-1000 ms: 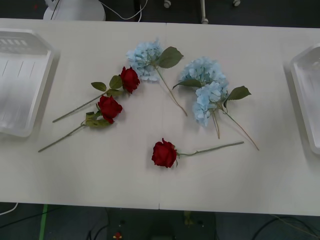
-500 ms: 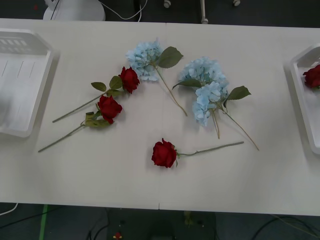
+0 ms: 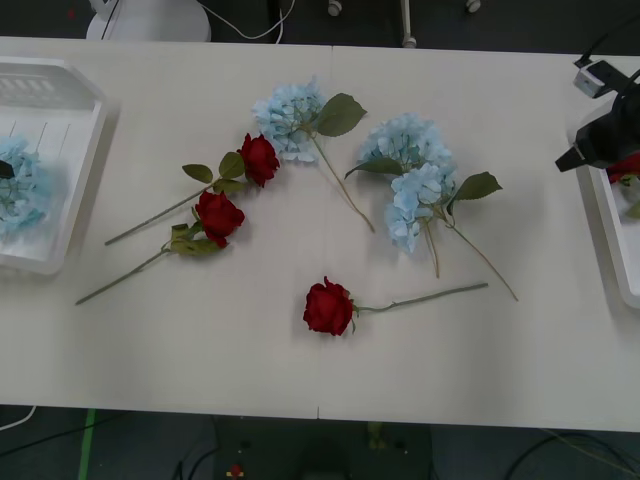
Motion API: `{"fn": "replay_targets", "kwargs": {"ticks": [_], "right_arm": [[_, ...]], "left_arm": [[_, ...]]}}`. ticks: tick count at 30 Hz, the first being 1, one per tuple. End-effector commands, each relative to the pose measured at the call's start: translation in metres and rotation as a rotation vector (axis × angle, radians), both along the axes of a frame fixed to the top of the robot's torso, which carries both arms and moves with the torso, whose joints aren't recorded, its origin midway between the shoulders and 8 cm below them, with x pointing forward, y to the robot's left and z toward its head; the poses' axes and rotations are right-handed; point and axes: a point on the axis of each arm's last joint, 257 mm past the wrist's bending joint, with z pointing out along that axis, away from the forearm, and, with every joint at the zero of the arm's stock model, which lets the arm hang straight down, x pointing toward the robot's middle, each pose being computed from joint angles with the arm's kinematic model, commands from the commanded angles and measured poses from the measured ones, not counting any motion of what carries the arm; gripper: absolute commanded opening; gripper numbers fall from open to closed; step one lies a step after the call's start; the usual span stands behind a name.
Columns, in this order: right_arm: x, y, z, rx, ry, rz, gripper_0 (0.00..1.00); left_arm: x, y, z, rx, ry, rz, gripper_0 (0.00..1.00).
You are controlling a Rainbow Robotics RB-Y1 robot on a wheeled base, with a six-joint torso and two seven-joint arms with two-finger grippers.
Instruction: Put the red flowers into the right box and the blue flowers into the left box
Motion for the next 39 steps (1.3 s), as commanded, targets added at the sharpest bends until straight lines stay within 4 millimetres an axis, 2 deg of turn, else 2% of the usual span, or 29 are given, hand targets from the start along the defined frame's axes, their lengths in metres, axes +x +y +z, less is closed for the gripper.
{"fn": "replay_targets", "kwargs": {"ticks": [1,4,5,8,10,15,18,20,25,31,34,39], "right_arm": [[-0.030,0.020,-0.005,0.033,0.047,0.089,1.00],[-0.054,0.049,-0.019,0.089,0.117,0.149,1.00],[-0.059,0.055,-0.022,0.108,0.132,0.155,1.00],[-0.072,0.082,-0.037,0.198,0.177,0.179,1.00],[-0.074,0.095,-0.046,0.203,0.190,0.197,1.00],[-0.069,0.118,-0.067,0.182,0.182,0.226,1.00],[-0.064,0.132,-0.082,0.152,0.168,0.246,1.00],[-0.062,0.145,-0.090,0.145,0.161,0.257,1.00],[-0.060,0.163,-0.103,0.159,0.165,0.258,1.00],[-0.058,0.178,-0.118,0.186,0.171,0.243,1.00],[-0.053,0.179,-0.127,0.170,0.159,0.233,1.00],[-0.049,0.179,-0.129,0.156,0.150,0.227,1.00]], "left_arm": [[0.012,-0.024,0.080,0.055,-0.129,-0.118,1.00],[0.015,-0.062,0.090,0.085,-0.152,-0.220,1.00],[0.016,-0.068,0.090,0.094,-0.153,-0.237,1.00],[0.020,-0.110,0.081,0.097,-0.157,-0.343,1.00],[0.025,-0.140,0.072,0.089,-0.171,-0.409,1.00],[0.035,-0.200,0.053,0.171,-0.212,-0.533,1.00],[0.039,-0.242,0.030,0.215,-0.230,-0.602,1.00],[0.041,-0.260,0.014,0.245,-0.225,-0.630,1.00],[0.053,-0.281,-0.012,0.317,-0.235,-0.644,1.00],[0.093,-0.296,-0.024,0.369,-0.310,-0.622,1.00],[0.118,-0.303,-0.032,0.407,-0.339,-0.608,1.00],[0.140,-0.314,-0.051,0.442,-0.355,-0.635,1.00]]}}
